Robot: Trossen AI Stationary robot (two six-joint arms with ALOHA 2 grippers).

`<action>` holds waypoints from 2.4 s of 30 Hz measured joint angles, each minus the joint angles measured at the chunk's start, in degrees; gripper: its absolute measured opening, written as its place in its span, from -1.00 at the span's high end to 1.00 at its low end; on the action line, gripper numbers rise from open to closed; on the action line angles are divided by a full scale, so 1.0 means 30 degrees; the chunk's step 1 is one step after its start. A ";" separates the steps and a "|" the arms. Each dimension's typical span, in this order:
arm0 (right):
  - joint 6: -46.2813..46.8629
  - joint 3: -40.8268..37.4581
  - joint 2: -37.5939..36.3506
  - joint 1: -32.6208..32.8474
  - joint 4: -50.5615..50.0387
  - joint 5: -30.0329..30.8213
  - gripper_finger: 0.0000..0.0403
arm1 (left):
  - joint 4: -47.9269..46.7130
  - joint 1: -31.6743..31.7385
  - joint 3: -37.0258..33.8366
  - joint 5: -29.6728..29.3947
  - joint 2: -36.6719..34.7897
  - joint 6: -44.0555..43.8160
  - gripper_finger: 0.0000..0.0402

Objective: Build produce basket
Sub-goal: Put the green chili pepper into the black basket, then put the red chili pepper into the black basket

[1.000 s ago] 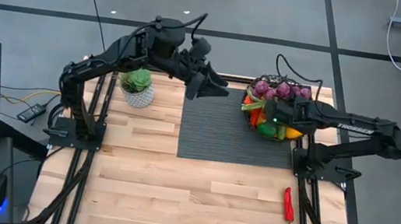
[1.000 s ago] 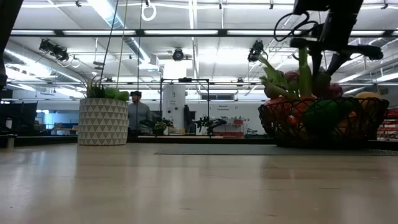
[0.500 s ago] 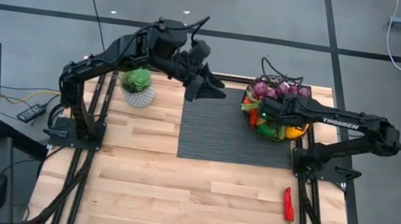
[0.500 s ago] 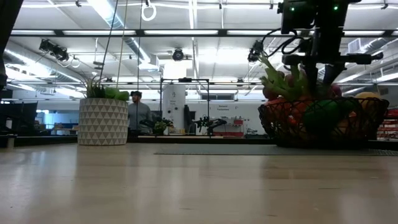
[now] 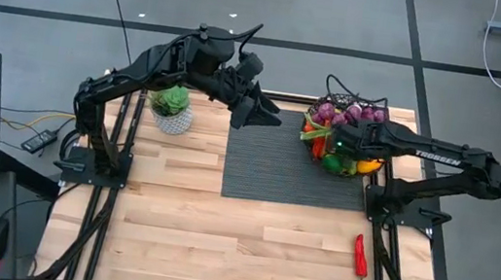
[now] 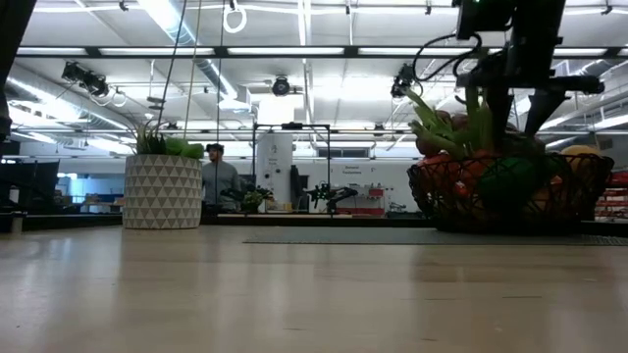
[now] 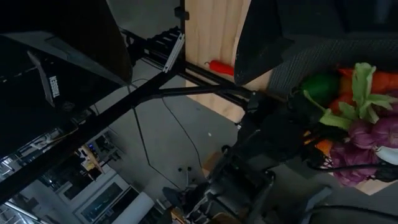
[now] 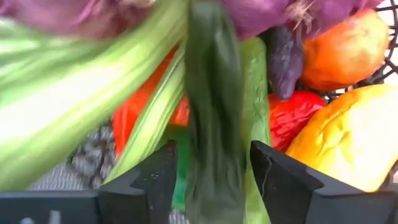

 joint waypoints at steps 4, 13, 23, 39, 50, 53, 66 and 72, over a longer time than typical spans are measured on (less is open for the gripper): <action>-0.1123 0.0583 -0.0978 0.0795 -0.0401 -0.0289 -0.14 | 0.0000 0.0000 0.0002 -0.0009 0.0000 -0.0078 -0.45; -0.1384 0.2788 -0.2906 0.3643 -0.1469 -0.2691 -0.19 | -0.1286 -0.0362 -0.0002 -0.0029 -0.0067 -0.1013 -0.45; 0.1342 0.2836 -0.1361 0.7911 -0.1893 -0.7841 -0.18 | -0.1492 -0.0969 -0.0002 -0.1001 -0.0087 -0.1181 -0.45; 0.1642 0.2836 0.3227 1.5451 -0.2838 -1.0653 -0.57 | -0.3592 -0.1576 -0.0001 -0.2126 -0.0095 -0.0993 -0.45; 0.5361 0.2836 0.6316 1.9514 -0.2256 -0.9581 -0.91 | -0.5032 -0.2490 0.0000 -0.3359 -0.0109 -0.1647 -0.45; 0.6301 0.2829 0.7049 2.0344 -0.1397 -0.9332 -0.94 | -0.5625 -0.3095 -0.0002 -0.4145 -0.0109 -0.2022 -0.45; 0.9716 0.1457 0.7467 2.2953 -0.0464 -1.0516 -0.95 | -0.6381 -0.5066 -0.0002 -0.5174 -0.0214 -0.3155 -0.45; 1.1312 0.1430 0.7467 2.4187 -0.0538 -1.0550 -0.95 | -0.7205 -0.5780 -0.0009 -0.7110 -0.0466 -0.4403 -0.45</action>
